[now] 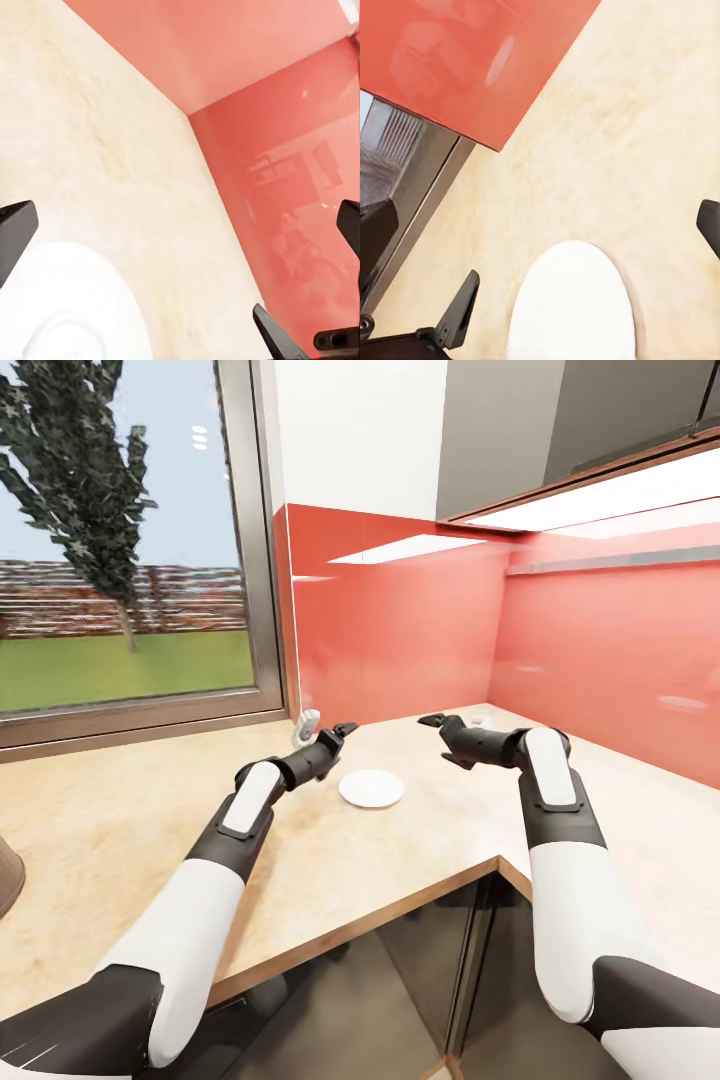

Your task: Set up a coffee station on the kitchen countertop: keep the coffee maker on the countertop, move the bottle of coffee from the kitchen shelf to the counter next to the coffee maker, place a paper coffee filter on top of the coffee maker, put the saucer next to the coffee maker with the coffee cup on the saucer, and place the electric kettle next to the coffee maker.

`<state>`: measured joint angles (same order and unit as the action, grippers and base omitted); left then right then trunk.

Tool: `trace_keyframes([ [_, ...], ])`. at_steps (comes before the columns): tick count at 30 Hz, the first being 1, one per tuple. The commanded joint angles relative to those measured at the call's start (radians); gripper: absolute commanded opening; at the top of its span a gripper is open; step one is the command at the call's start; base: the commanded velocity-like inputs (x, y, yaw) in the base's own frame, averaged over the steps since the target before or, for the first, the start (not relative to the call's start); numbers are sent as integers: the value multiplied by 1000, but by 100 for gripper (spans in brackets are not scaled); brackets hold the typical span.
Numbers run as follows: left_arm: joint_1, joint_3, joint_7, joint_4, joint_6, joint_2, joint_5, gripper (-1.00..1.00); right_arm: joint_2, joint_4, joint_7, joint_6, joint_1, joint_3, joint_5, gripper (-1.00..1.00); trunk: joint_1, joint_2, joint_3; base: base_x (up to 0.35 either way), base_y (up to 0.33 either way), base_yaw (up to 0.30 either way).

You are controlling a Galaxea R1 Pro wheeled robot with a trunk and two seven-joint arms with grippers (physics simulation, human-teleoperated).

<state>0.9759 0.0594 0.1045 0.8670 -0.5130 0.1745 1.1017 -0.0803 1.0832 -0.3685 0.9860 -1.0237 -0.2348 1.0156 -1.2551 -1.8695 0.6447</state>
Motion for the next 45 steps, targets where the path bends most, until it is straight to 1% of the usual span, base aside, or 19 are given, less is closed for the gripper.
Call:
trace_keyframes([
  [1,0,1,11,2,-2,0,10,100,-1,1,-10,3,-1,-3,11,100,0,-1,1,0,0,0],
  [3,1,3,46,16,-3,0,10,100,-1,-1,-10,3,-1,-3,11,100,0,-1,1,0,0,0],
  [4,1,6,136,75,-5,0,10,100,-1,-2,-10,3,-1,-3,11,100,0,-1,1,0,0,0],
  [5,1,6,166,90,-6,0,10,100,-1,-3,-10,3,-1,-3,11,100,0,-1,1,0,0,0],
  [9,1,7,222,112,-6,0,11,100,-1,-5,-10,-15,-1,-2,10,100,0,-1,1,0,0,0],
  [10,1,7,251,119,-7,0,11,100,-1,-8,-10,-30,-1,-2,10,100,0,-1,1,0,0,0],
  [11,1,8,274,124,-7,0,12,100,-1,-18,-10,-39,-1,-1,10,100,0,-1,1,0,0,0],
  [12,1,8,284,127,-7,0,12,100,-1,-26,-10,-43,-1,-1,10,100,0,-1,1,0,0,0],
  [13,1,8,313,158,-7,0,12,100,-2,-67,-9,-52,-1,0,12,100,0,-1,1,0,0,0],
  [14,1,8,325,167,-7,0,12,100,-2,-74,-8,-53,-1,0,13,100,0,-1,1,0,0,0],
  [15,2,8,421,199,-8,0,16,100,-2,-99,-7,-57,-2,0,13,100,0,-1,1,0,0,0],
  [16,2,8,455,206,-8,0,27,100,-2,-109,-6,-58,-2,-1,12,100,0,-1,1,0,0,0],
  [18,3,8,485,211,-8,0,57,100,-2,-130,-6,-59,-2,-1,13,100,0,-1,1,0,0,0],
  [22,4,7,510,215,-9,0,101,100,-4,-161,-4,-59,-2,1,17,100,0,-1,1,0,0,0],
  [25,4,7,515,212,-9,0,112,100,-4,-170,-3,-59,-2,3,20,100,0,-1,1,0,0,0],
  [30,4,3,518,193,-9,0,117,100,-5,-176,-3,-58,-2,6,21,100,0,-1,1,0,0,0],
  [33,4,0,518,191,-9,0,118,100,-6,-178,-3,-58,-2,6,21,100,0,-1,1,0,0,0],
  [37,4,-6,518,188,-9,0,118,100,-11,-208,-1,-58,-2,8,24,100,0,-1,1,0,0,0],
  [45,4,-7,518,188,-9,0,118,100,-13,-214,0,-57,-3,10,25,100,0,-1,1,0,0,0],
])
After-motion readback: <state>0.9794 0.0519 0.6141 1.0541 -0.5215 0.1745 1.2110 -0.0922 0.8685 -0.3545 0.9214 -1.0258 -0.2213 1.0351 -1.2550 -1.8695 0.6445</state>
